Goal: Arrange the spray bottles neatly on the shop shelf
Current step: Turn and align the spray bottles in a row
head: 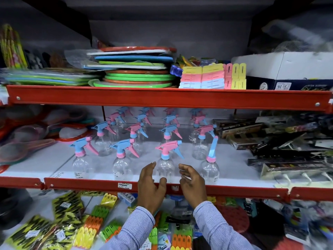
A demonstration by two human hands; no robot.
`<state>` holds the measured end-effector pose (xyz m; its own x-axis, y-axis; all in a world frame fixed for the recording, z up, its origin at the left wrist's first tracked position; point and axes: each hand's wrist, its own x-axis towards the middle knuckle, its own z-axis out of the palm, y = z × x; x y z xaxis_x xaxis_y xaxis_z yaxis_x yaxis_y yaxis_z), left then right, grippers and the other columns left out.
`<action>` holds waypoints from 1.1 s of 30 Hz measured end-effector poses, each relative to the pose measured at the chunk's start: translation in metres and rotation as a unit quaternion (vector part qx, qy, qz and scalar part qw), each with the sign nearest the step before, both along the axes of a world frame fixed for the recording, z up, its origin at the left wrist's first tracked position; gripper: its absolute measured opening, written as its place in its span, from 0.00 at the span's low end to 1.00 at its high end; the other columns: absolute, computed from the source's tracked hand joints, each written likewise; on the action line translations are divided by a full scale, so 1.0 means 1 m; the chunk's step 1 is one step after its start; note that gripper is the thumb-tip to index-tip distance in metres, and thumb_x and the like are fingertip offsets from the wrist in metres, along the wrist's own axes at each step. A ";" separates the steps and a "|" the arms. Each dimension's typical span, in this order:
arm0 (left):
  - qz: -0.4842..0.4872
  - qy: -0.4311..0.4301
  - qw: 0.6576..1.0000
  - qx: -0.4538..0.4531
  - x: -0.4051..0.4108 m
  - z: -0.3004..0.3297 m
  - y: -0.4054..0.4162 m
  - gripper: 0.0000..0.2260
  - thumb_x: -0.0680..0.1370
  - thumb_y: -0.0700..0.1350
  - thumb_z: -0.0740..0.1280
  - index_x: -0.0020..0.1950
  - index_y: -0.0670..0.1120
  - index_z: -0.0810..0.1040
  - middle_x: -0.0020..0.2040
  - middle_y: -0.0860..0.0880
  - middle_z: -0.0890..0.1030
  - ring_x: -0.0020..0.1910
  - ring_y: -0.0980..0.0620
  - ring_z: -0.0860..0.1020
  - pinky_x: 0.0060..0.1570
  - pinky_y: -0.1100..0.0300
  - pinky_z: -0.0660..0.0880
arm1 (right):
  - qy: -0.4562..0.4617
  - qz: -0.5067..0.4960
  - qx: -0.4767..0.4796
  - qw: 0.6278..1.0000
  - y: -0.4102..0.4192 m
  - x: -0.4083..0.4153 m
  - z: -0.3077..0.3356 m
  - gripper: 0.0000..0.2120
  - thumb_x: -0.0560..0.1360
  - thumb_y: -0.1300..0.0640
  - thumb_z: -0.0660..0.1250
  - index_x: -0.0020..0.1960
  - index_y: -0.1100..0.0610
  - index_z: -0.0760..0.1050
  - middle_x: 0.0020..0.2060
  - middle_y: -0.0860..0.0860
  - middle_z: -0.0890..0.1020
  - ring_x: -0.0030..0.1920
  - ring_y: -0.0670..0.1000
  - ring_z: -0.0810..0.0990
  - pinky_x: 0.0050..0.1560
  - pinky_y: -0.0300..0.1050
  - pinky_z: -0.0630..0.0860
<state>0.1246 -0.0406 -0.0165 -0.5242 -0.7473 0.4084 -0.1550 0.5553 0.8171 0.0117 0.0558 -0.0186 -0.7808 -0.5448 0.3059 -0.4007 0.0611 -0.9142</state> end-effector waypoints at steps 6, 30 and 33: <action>-0.020 0.083 0.995 -0.054 -0.009 0.008 0.026 0.15 0.69 0.42 0.65 0.55 0.51 0.77 0.51 0.52 0.76 0.51 0.58 0.76 0.45 0.70 0.72 | 0.012 -0.122 -0.086 0.989 0.045 -0.008 -0.007 0.18 0.68 0.72 0.62 0.42 0.50 0.80 0.38 0.48 0.85 0.40 0.48 0.84 0.43 0.43 0.81; -0.028 -0.045 0.998 0.016 -0.096 -0.002 0.119 0.27 0.72 0.50 0.61 0.72 0.47 0.69 0.71 0.48 0.74 0.69 0.51 0.72 0.69 0.48 0.71 | -0.045 0.096 0.094 0.990 0.093 -0.117 0.010 0.27 0.72 0.71 0.60 0.68 0.55 0.69 0.60 0.48 0.77 0.59 0.47 0.76 0.63 0.42 0.72; -0.034 -0.061 0.997 0.016 -0.099 -0.002 0.113 0.28 0.73 0.50 0.60 0.73 0.48 0.67 0.72 0.49 0.73 0.69 0.52 0.73 0.68 0.48 0.72 | -0.052 0.077 0.074 0.993 0.098 -0.113 0.008 0.24 0.73 0.70 0.61 0.67 0.55 0.71 0.57 0.48 0.78 0.57 0.47 0.77 0.60 0.38 0.72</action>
<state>0.0261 0.0729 -0.0184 -0.6191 -0.7191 0.3155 -0.2168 0.5427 0.8114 -0.1016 0.1538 -0.0104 -0.7079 -0.6930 0.1366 -0.3204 0.1427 -0.9365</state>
